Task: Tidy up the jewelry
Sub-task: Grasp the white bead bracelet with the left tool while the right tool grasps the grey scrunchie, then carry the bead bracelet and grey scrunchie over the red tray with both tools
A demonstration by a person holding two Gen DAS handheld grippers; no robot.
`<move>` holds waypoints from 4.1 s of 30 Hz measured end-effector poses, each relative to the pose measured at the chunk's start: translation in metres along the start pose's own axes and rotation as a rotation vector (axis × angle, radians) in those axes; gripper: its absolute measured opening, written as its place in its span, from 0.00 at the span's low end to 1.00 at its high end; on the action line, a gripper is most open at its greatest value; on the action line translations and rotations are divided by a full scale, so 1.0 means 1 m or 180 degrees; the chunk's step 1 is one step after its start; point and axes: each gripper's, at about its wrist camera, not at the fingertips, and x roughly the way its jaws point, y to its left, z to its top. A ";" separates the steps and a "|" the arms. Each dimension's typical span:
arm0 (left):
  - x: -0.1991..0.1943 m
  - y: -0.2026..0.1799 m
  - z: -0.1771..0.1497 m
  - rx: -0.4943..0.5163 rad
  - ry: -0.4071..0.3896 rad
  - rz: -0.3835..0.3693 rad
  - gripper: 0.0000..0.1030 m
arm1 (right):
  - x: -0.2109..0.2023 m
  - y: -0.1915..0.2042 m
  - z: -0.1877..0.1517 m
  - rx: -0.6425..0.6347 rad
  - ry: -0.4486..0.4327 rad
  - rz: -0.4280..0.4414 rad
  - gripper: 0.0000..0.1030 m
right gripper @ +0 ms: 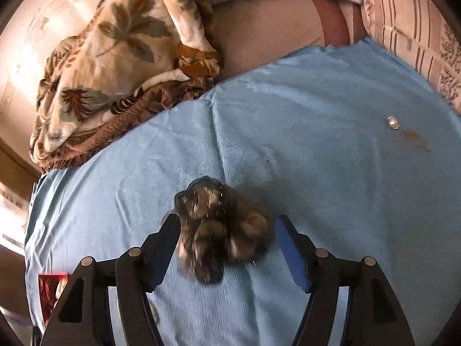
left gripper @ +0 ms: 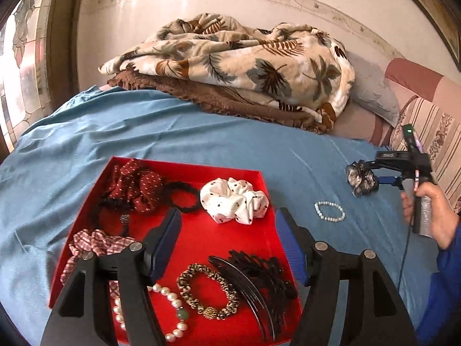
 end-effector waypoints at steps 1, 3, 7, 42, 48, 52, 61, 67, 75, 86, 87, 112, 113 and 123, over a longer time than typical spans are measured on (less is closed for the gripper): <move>0.001 -0.001 -0.001 0.0005 0.0011 0.0002 0.65 | 0.009 0.003 -0.001 -0.0072 0.0093 0.0009 0.67; 0.002 -0.004 -0.002 0.0031 0.0030 0.0028 0.65 | 0.020 0.007 -0.007 -0.0195 0.0237 0.0087 0.36; -0.002 -0.014 -0.007 0.0003 0.0128 -0.0048 0.65 | 0.006 -0.009 -0.021 -0.0207 0.0223 0.0182 0.16; 0.183 -0.166 0.020 0.0288 0.1383 0.0165 0.56 | -0.049 -0.062 -0.095 -0.0213 0.0303 0.0771 0.57; 0.173 -0.189 0.012 0.0642 0.1307 0.0261 0.05 | -0.046 -0.051 -0.099 -0.0402 0.0288 0.0611 0.38; 0.158 -0.197 0.013 0.0647 0.1230 0.0172 0.05 | -0.050 -0.050 -0.100 -0.0445 0.0195 0.0587 0.25; 0.093 -0.214 0.028 0.0653 0.0972 -0.0182 0.05 | -0.068 -0.047 -0.102 -0.0449 -0.0029 0.0679 0.21; 0.041 -0.210 0.032 0.0563 0.0821 -0.0344 0.05 | -0.079 -0.045 -0.107 -0.0470 -0.0135 0.0677 0.21; -0.011 -0.188 0.040 0.0493 0.0638 -0.0337 0.05 | -0.096 -0.040 -0.118 -0.0496 -0.0302 0.0627 0.21; -0.081 -0.131 0.034 0.0375 0.0362 -0.0100 0.05 | -0.113 -0.032 -0.169 -0.0503 -0.0280 0.0650 0.21; -0.088 -0.121 0.034 0.0328 0.0334 -0.0074 0.05 | -0.113 -0.031 -0.173 -0.0509 -0.0272 0.0643 0.21; -0.135 0.030 0.023 -0.0305 0.0114 0.0221 0.05 | -0.151 -0.019 -0.218 -0.0617 -0.0285 0.0552 0.21; -0.132 0.032 0.022 -0.0335 0.0122 0.0199 0.05 | -0.155 -0.016 -0.216 -0.0637 -0.0294 0.0563 0.21; -0.073 0.038 0.028 -0.0576 0.0276 -0.0110 0.05 | -0.161 0.039 -0.207 -0.0818 -0.0201 0.0718 0.21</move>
